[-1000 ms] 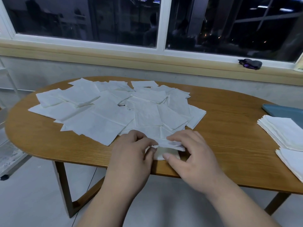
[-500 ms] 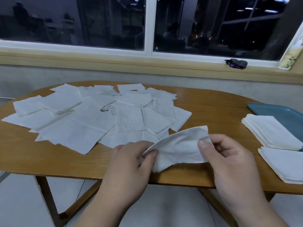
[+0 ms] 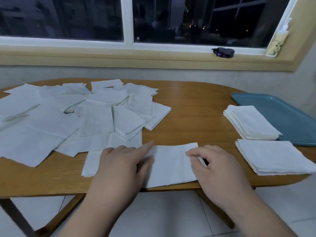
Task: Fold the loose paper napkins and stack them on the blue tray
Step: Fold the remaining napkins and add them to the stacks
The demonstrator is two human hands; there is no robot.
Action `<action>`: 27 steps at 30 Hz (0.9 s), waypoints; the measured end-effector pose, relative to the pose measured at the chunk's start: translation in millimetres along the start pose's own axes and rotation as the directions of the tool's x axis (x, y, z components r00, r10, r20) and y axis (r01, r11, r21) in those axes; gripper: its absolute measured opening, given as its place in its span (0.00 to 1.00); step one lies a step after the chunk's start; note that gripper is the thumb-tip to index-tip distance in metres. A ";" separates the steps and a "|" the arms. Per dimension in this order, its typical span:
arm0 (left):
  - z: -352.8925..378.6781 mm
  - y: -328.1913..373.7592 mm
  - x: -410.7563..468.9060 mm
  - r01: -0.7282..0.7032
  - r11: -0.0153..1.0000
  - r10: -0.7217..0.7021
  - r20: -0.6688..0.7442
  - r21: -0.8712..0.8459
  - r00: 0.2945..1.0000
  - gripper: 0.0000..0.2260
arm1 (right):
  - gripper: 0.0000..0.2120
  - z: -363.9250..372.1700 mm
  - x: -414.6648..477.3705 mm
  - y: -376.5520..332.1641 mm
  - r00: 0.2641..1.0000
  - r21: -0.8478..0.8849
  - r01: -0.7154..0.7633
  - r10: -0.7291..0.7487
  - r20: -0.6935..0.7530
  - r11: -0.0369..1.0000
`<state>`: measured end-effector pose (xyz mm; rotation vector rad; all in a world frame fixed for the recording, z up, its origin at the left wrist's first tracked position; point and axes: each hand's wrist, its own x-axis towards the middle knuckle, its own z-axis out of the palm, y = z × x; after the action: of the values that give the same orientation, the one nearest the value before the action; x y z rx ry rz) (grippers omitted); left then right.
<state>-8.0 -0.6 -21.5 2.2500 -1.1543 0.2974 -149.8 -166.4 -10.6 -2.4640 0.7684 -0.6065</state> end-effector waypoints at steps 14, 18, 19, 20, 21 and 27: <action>-1.0 -3.1 -7.8 0.050 0.997 -0.050 -0.006 0.052 0.999 0.13 | 0.10 2.5 -2.0 -3.8 0.997 -0.139 0.003 -0.014 -0.074 0.990; -14.0 -13.3 -5.4 0.109 0.993 -0.107 -0.049 0.040 0.993 0.12 | 0.07 1.7 12.9 -29.1 0.999 -0.022 0.033 -0.033 -0.027 0.999; -17.1 -16.3 -4.9 0.129 0.991 -0.128 -0.046 0.029 0.991 0.13 | 0.06 3.9 21.2 -38.7 0.999 -0.010 0.043 -0.042 0.018 0.999; -19.9 -19.2 -4.4 0.148 0.989 -0.147 -0.042 0.021 0.988 0.15 | 0.06 7.5 31.1 -49.2 0.997 -0.009 0.049 -0.048 0.068 0.999; -21.8 -22.3 -4.3 0.163 0.986 -0.163 -0.034 0.017 0.986 0.17 | 0.06 11.7 41.9 -60.0 0.992 -0.020 0.050 -0.048 0.117 0.999; -33.8 -34.5 -4.6 0.202 0.979 -0.203 -0.035 -0.042 0.978 0.12 | 0.08 46.0 111.2 -97.4 0.972 -0.160 0.009 0.029 0.234 0.987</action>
<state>19.0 38.1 -10.1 2.2953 -0.8938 0.2347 -3.5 -149.8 37.4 -2.6143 0.7591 -0.2475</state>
